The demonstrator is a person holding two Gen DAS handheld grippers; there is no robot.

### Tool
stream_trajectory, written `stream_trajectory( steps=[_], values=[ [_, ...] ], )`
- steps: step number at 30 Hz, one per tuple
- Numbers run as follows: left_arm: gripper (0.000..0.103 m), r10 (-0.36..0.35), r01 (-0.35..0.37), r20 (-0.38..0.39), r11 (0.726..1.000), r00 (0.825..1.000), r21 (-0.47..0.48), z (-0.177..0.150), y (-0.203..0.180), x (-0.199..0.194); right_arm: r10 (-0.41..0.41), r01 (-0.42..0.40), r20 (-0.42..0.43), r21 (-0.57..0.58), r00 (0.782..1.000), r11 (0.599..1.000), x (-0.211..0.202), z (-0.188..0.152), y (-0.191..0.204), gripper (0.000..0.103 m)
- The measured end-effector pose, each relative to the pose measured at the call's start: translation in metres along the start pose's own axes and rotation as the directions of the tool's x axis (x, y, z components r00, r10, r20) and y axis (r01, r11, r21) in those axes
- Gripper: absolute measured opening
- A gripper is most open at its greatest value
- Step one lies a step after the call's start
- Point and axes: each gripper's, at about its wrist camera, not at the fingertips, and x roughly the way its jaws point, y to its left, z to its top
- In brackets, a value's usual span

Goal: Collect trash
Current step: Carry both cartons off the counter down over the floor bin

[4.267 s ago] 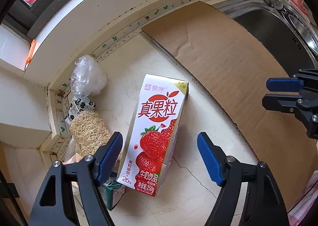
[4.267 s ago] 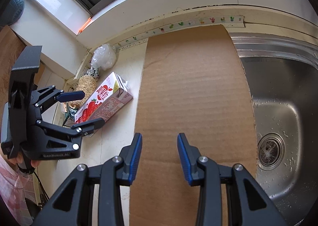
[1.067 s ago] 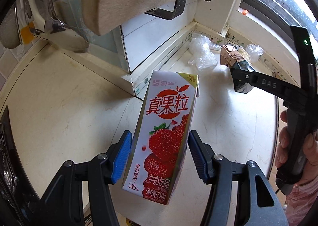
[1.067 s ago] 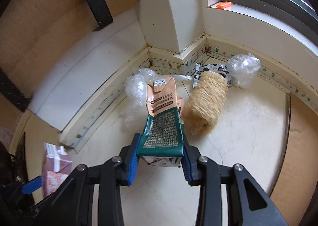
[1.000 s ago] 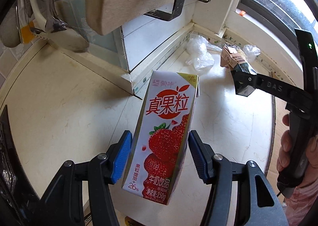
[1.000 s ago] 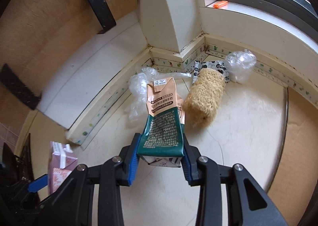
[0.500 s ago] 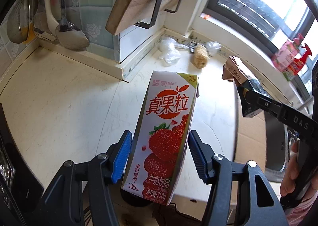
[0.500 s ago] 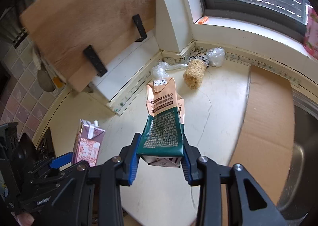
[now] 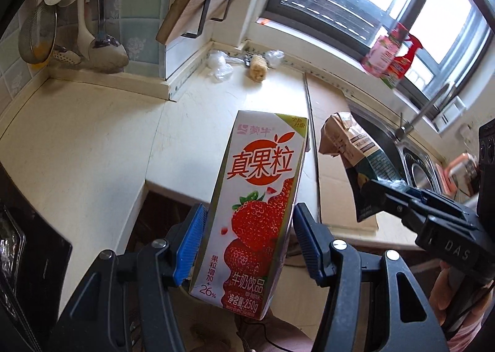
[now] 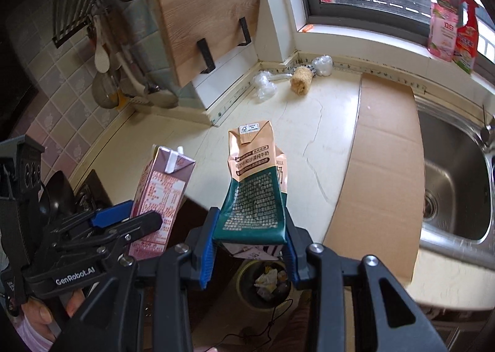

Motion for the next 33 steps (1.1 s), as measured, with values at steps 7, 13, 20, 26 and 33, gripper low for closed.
stream_trajectory(
  steps=[7, 13, 20, 26, 33],
  values=[
    [0.057, -0.023, 0.026, -0.048, 0.998, 0.999, 0.062, -0.050, -0.001, -0.017, 0.010, -0.007, -0.061, 0.043, 0.998, 0.999, -0.014, -0.062, 0.016, 0.037],
    [0.057, -0.003, 0.015, -0.119, 0.995, 0.993, 0.100, -0.091, 0.005, -0.006, 0.001, 0.006, -0.156, 0.045, 0.988, 0.999, -0.001, -0.106, 0.021, 0.037],
    [0.057, 0.076, -0.053, -0.228, 0.993, 0.971, 0.106, -0.127, 0.029, 0.038, 0.017, -0.004, -0.267, 0.049, 0.964, 0.999, 0.044, -0.145, 0.017, 0.037],
    [0.057, 0.126, -0.106, -0.331, 0.991, 0.935, 0.076, -0.162, 0.053, 0.097, 0.036, -0.016, -0.382, 0.054, 0.923, 0.998, 0.106, -0.169, -0.001, 0.037],
    [0.057, 0.149, -0.142, -0.437, 0.989, 0.887, 0.048, -0.205, 0.075, 0.169, 0.049, -0.006, -0.485, 0.090, 0.873, 0.996, 0.183, -0.199, -0.025, 0.037]
  ],
)
